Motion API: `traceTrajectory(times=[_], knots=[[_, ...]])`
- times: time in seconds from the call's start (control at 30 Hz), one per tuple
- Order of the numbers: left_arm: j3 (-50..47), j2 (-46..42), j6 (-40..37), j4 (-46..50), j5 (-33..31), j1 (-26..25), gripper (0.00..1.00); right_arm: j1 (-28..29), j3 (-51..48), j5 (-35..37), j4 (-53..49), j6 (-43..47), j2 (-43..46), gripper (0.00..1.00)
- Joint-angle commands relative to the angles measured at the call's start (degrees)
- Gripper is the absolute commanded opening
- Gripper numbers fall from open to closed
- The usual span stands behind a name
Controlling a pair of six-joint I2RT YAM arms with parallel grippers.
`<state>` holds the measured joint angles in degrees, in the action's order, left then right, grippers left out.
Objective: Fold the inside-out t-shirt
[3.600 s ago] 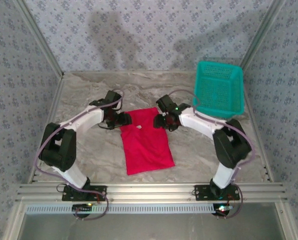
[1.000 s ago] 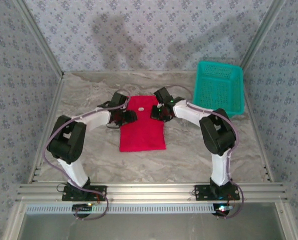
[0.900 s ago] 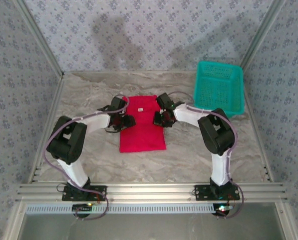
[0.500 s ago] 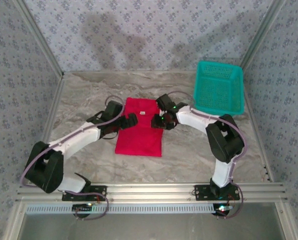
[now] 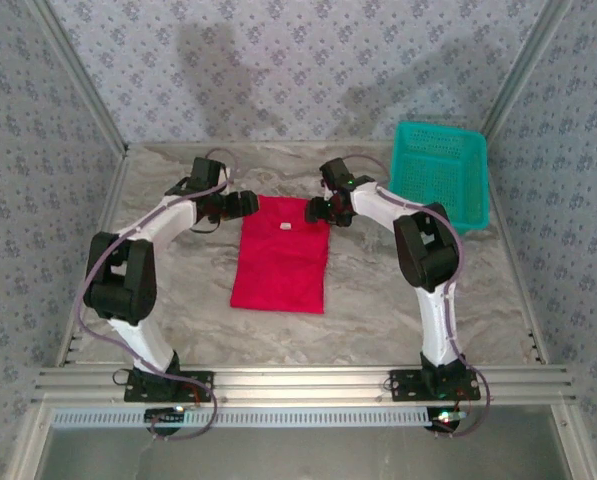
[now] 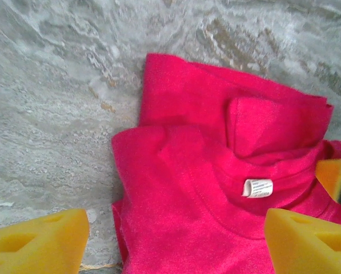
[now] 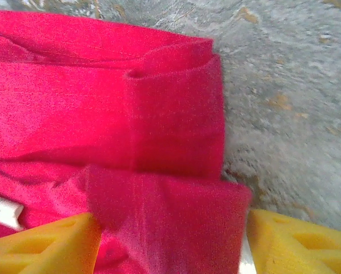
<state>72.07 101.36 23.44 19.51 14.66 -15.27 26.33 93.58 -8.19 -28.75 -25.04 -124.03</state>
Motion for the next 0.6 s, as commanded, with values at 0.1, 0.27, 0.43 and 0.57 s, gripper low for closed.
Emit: traceTrajectory(times=[0.1,0.27,0.43,0.57], knots=[[2.17,4.39,-2.79,1.36,6.42,1.51,0.80,-0.02,6.14,-2.14,-2.59,1.16,-6.06,0.45],[3.17,8.93,-3.09,-1.86,10.61,1.56,0.81,-0.22,4.78,-3.65,-0.48,0.22,-6.03,0.18],[6.14,13.24,-2.64,-3.36,10.23,1.56,0.81,-0.32,4.99,-4.43,-0.43,0.82,-6.31,0.18],[8.03,15.43,-1.09,-5.16,11.56,1.42,0.76,-0.54,5.24,-4.99,-0.44,0.90,-6.79,0.17]])
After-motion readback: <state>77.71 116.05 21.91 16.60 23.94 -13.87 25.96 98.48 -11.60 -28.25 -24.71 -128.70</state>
